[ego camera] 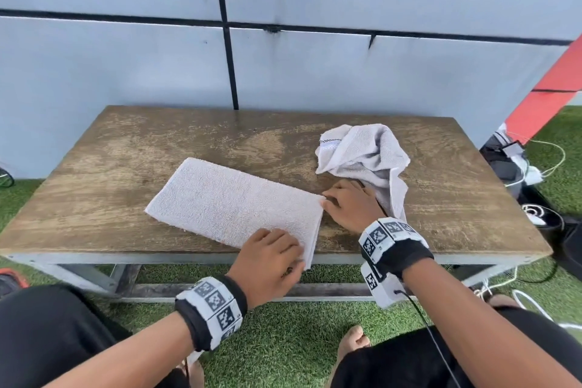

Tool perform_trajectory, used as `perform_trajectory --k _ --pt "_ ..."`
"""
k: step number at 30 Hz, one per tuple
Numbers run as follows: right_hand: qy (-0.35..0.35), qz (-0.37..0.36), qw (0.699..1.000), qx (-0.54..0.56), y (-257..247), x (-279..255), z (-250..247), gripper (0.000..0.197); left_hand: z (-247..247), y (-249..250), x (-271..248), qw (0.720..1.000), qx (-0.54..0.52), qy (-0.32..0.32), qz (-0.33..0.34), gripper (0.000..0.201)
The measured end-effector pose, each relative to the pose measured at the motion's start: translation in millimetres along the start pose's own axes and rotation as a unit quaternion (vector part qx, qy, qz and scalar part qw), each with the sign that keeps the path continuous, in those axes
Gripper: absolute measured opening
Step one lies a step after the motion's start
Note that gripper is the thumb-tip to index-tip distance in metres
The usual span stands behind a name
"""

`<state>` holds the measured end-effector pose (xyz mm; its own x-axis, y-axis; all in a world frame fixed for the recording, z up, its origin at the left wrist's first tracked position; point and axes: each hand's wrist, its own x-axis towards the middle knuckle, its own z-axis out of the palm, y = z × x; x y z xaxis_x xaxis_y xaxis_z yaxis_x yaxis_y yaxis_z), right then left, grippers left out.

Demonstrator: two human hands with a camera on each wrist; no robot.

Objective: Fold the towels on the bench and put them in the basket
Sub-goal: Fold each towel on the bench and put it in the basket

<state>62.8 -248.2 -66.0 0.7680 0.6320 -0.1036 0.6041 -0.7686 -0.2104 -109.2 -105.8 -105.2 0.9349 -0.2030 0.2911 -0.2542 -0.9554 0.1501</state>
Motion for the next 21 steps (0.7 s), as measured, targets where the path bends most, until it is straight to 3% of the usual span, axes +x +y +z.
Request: perform_trajectory --k 7,15,21 --pt "0.013 -0.001 1.000 0.002 0.9 1.9 4.3 0.037 4.8 -0.3 -0.1 0.999 0.042 -0.019 0.015 0.037" --pt "0.009 0.010 0.999 0.037 -1.7 8.0 4.3 0.023 5.6 -1.4 -0.9 1.000 0.026 -0.008 0.011 0.017" --pt "-0.070 0.038 0.970 0.232 -0.6 8.4 -27.6 0.013 -12.6 10.5 0.0 0.998 -0.017 0.062 0.015 0.013"
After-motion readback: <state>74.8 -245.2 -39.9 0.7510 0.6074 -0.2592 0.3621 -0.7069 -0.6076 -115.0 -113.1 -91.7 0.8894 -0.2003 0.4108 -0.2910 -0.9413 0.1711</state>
